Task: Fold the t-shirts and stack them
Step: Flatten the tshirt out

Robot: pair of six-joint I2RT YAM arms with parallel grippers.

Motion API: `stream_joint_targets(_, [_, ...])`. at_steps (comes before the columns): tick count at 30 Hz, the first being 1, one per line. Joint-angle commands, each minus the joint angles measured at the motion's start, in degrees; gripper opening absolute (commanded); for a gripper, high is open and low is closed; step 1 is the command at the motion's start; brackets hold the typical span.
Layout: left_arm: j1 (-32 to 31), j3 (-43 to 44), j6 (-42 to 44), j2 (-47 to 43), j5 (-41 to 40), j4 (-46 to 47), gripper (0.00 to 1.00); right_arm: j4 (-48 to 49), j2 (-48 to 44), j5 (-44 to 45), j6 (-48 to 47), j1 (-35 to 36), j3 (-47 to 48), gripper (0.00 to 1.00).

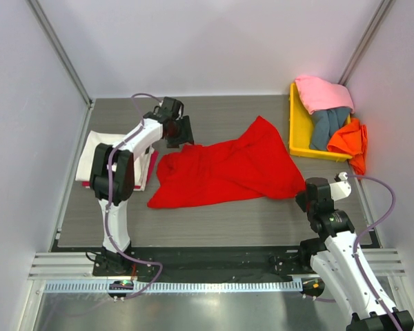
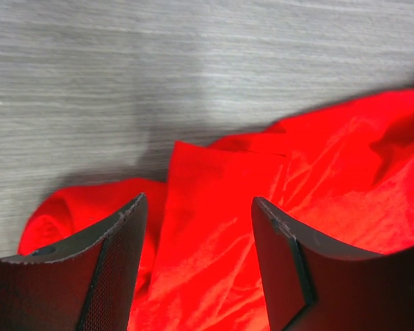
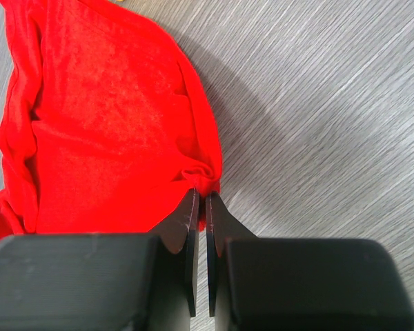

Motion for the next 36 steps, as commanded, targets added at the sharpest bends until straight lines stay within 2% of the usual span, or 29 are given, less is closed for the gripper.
stream_joint_targets(1, [0.89, 3.55, 0.96, 1.46, -0.45, -1.65, 0.63, 1.01, -0.48, 0.43, 0.16, -0.14, 0.93, 0.01])
stream_joint_targets(5, [0.89, 4.00, 1.31, 2.52, 1.48, -2.10, 0.63, 1.10, -0.30, 0.52, 0.16, -0.14, 1.28, 0.01])
stream_joint_targets(7, [0.80, 3.74, 1.40, 2.52, 3.67, -1.66, 0.59, 1.10, -0.04, 0.52, 0.16, -0.14, 1.46, 0.01])
stream_joint_targets(8, [0.80, 3.30, 1.23, 2.34, 5.86, -1.05, 0.53, 1.10, -0.04, 0.52, 0.16, -0.05, 1.46, 0.01])
stream_joint_targets(13, [0.28, 2.59, 0.44, 2.34, 10.27, 1.33, 0.38, 1.10, 0.14, 0.35, 0.16, 0.04, 1.20, 0.01])
stream_joint_targets(14, [0.36, 2.76, 0.26, 2.52, 10.80, 1.42, 0.31, 1.10, 0.05, 0.26, 0.16, -0.05, 1.11, 0.01])
stream_joint_targets(16, [0.19, 2.59, -0.01, 2.34, 11.07, 2.03, 0.23, 1.10, -0.04, 0.34, 0.16, -0.05, 1.02, 0.01])
stream_joint_targets(20, [0.28, 1.45, -0.53, 0.24, 11.59, 4.58, 0.00, 1.10, -0.22, 0.43, -0.10, -0.05, 1.02, 0.01])
stream_joint_targets(24, [0.19, 2.15, -0.36, 0.23, 12.30, 4.32, 0.00, 1.10, 0.14, 0.43, -0.01, -0.05, 1.11, 0.01])
stream_joint_targets(27, [0.27, 3.11, 0.43, 0.67, 9.32, 2.04, 0.14, 1.10, 0.22, 0.35, -0.01, -0.13, 1.11, 0.01])
stream_joint_targets(28, [0.19, 2.94, 0.61, 0.50, 7.66, 1.86, 0.23, 1.10, 0.22, 0.35, -0.01, -0.14, 1.11, 0.01])
stream_joint_targets(31, [0.19, 2.15, 1.05, 0.15, 5.19, 1.77, 0.38, 1.18, 0.14, 0.34, 0.07, -0.05, 0.93, 0.01])
stream_joint_targets(36, [0.63, 2.94, 0.44, 0.85, -3.25, -0.16, 0.48, 1.10, 0.14, 0.26, -0.19, -0.05, 0.84, 0.01])
